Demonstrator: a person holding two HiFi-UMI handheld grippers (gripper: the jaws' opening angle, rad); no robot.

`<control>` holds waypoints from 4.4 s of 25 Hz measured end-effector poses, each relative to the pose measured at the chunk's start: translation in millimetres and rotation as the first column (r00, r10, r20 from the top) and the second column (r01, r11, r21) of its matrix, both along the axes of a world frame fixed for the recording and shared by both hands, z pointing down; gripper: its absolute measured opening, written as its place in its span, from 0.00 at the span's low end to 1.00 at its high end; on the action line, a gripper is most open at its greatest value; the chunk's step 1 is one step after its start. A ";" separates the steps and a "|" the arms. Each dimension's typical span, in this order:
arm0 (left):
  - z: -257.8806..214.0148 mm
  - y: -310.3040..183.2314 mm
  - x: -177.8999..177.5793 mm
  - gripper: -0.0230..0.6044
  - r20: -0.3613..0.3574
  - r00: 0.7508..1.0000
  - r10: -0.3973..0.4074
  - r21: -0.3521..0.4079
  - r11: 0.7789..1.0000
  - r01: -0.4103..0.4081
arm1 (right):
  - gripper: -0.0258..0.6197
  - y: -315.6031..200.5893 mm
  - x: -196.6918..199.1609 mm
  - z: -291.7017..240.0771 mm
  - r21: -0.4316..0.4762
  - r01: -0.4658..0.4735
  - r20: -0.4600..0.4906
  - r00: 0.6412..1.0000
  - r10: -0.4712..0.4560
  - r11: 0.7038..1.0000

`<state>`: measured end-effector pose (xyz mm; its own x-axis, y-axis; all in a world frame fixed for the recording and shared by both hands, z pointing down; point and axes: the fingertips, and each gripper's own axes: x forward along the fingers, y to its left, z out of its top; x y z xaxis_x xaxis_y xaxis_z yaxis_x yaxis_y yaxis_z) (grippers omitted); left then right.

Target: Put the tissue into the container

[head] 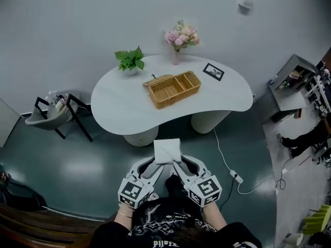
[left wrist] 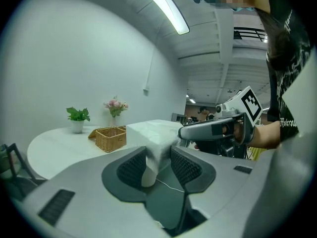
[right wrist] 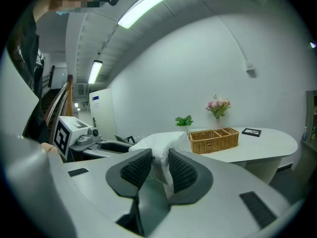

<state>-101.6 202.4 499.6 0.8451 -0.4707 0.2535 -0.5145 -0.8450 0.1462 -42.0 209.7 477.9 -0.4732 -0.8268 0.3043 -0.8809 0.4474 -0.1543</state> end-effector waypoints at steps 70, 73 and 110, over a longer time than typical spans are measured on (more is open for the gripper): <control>25.1 -309.1 122.7 0.30 0.014 0.986 -0.166 -0.084 0.983 0.166 | 0.24 -320.7 121.7 22.8 -0.071 0.226 -0.046 0.972 -0.229 0.972; 25.1 -320.8 120.4 0.30 0.014 0.987 -0.159 -0.085 0.984 0.159 | 0.24 -332.7 119.6 23.9 -0.079 0.231 -0.043 0.971 -0.234 0.970; 32.0 -383.4 104.8 0.26 0.073 0.992 -0.106 -0.085 0.990 0.112 | 0.24 -413.5 104.1 35.7 -0.216 0.467 -0.089 0.865 -0.494 0.857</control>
<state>3.2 -181.0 531.7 0.7694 -0.5317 0.3540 -0.6139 -0.7686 0.1798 62.0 -203.7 513.6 -0.7402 -0.4310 0.5161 -0.5811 0.7962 -0.1685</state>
